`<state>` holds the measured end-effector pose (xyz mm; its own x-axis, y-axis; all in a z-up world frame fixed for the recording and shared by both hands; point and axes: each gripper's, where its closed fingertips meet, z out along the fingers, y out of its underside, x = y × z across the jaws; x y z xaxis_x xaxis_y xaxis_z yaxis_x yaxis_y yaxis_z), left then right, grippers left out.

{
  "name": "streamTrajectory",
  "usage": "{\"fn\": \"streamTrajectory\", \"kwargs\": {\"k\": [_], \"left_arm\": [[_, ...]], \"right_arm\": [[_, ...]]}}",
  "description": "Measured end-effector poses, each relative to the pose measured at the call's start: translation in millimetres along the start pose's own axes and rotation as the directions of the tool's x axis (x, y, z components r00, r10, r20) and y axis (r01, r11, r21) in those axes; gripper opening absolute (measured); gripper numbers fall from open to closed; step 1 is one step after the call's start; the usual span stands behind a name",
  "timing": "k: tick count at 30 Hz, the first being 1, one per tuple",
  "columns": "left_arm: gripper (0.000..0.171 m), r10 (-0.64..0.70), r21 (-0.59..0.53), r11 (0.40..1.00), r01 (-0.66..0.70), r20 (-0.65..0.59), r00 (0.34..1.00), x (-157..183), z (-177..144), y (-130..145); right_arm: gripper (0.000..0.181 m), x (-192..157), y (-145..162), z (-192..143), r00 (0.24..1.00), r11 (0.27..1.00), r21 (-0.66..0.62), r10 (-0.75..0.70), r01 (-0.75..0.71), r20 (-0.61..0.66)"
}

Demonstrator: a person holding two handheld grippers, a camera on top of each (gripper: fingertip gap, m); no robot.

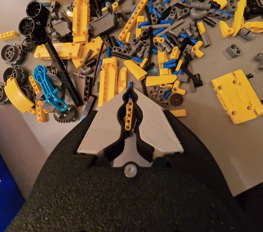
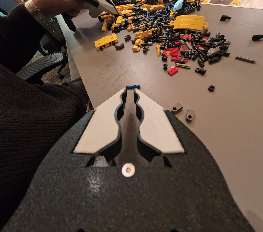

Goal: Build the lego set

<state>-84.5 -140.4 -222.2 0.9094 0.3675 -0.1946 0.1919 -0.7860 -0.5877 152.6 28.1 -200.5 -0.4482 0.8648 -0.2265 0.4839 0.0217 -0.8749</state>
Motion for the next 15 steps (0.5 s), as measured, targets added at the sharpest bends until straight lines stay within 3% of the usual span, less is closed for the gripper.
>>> {"fn": "streamTrajectory", "kwargs": {"k": [9, 15], "left_arm": [[0.003, -0.019, 0.006, 1.0, 0.019, -0.003, 1.0, -4, 1, 0], [0.003, 0.047, 0.181, 0.983, -0.037, -0.05, 0.998, 27, -27, -41]], "right_arm": [[0.009, 0, 0, 0, 1.0, 1.0, 0.001, -0.002, 0.002, -0.001], [0.009, 0, 0, 0, 1.0, 1.0, 0.003, 0.004, -0.004, 0.002]]}}
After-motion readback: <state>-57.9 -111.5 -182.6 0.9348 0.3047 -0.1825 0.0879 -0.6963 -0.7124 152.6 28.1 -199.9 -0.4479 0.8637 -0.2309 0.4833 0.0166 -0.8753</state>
